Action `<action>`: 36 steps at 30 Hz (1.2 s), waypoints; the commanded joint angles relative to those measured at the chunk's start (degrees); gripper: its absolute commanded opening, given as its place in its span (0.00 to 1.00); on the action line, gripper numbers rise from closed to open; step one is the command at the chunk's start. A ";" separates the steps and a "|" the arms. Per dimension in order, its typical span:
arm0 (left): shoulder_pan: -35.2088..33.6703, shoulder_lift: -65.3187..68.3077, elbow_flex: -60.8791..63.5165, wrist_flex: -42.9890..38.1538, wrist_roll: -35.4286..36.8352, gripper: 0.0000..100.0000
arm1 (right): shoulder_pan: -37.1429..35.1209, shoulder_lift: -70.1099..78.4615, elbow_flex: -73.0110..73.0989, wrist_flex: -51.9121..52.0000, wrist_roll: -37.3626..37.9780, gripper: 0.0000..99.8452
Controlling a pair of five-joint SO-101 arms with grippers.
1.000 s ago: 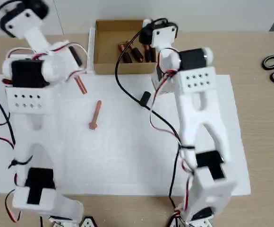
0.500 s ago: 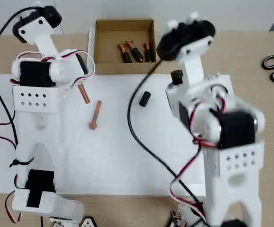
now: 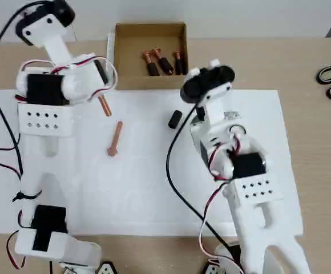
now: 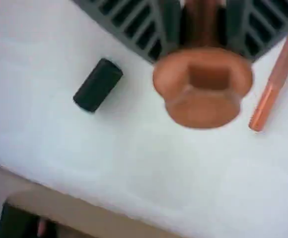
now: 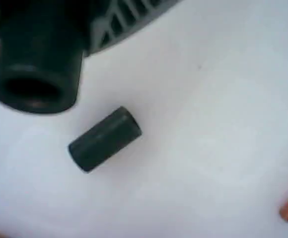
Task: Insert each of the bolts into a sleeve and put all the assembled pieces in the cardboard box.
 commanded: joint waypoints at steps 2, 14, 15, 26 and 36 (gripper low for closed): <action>3.16 -2.99 3.65 -2.73 -0.53 0.00 | -4.44 -4.79 7.91 -10.86 -5.98 0.00; 9.93 -3.69 7.25 -12.31 4.31 0.00 | -13.05 -13.76 19.08 -18.68 -12.75 0.00; 10.90 -3.78 7.25 -12.13 4.31 0.00 | -13.14 -13.93 19.43 -18.59 -13.10 0.00; 13.54 -20.40 15.08 -13.54 1.23 0.00 | -14.73 -14.64 20.48 -18.07 -13.54 0.00; 12.84 -27.96 42.59 -39.30 1.23 0.00 | -17.27 -14.64 21.10 -18.15 -13.45 0.00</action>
